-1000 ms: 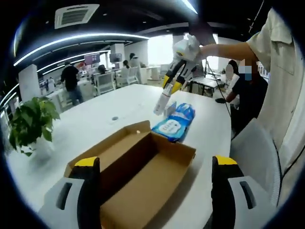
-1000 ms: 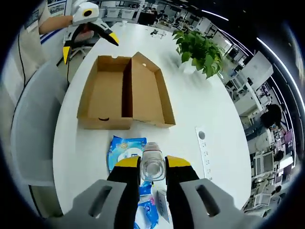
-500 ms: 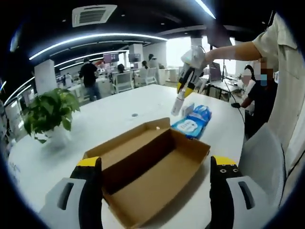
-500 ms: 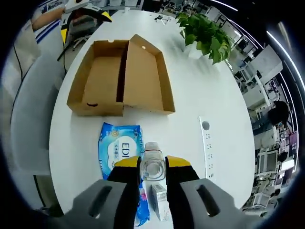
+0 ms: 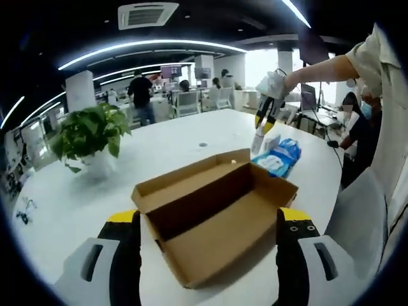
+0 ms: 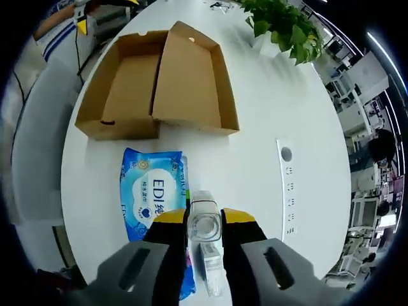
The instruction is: Operate the shoe box by opening the lid, removing the specified soft item, and placing it in the target area until the item is outside and the box remains undamaged.
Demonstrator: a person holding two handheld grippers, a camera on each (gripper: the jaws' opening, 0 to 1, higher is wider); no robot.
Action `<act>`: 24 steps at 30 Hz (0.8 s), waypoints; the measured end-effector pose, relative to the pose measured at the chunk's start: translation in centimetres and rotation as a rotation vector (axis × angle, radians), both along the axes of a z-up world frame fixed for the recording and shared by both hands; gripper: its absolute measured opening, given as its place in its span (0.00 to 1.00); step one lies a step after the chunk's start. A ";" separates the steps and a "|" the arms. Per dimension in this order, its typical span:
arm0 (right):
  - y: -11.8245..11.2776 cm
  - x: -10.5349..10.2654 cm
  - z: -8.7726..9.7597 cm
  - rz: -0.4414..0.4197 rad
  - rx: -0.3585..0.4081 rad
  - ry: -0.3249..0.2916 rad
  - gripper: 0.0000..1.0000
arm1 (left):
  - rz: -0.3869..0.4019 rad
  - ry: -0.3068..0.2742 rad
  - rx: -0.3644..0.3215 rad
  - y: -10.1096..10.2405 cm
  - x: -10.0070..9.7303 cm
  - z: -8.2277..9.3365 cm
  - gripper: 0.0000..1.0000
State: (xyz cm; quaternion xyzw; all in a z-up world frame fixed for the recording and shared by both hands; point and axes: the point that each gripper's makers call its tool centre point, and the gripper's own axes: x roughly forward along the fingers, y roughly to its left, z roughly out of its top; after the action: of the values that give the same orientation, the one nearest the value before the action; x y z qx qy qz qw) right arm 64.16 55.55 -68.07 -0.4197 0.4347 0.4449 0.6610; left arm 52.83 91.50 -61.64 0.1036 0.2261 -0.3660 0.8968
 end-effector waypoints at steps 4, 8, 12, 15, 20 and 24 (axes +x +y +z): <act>0.0 0.1 -0.8 0.012 -0.009 0.012 0.17 | 0.028 0.006 -0.001 0.6 -0.1 -0.3 0.86; -0.1 0.1 -1.7 0.022 -0.026 0.036 0.17 | 0.048 0.020 0.001 1.2 -0.2 -0.8 0.85; 0.1 -0.1 -2.2 0.031 -0.034 0.047 0.17 | 0.068 0.032 -0.001 1.7 -0.4 -1.1 0.84; 0.2 -0.4 -2.4 0.030 -0.035 0.059 0.17 | 0.077 0.040 0.001 1.9 -0.5 -1.4 0.83; 0.8 -0.3 -2.5 0.034 -0.023 0.061 0.17 | 0.090 0.052 0.001 2.1 -0.4 -1.8 0.82; 0.7 -0.1 -2.5 0.047 -0.024 0.054 0.18 | 0.093 0.066 0.004 2.1 -0.6 -2.3 0.80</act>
State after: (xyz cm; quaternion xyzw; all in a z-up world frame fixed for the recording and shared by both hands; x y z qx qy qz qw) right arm 64.05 56.29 -70.56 -0.4255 0.4480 0.4661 0.6333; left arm 52.28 93.58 -63.89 0.0825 0.2607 -0.3268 0.9047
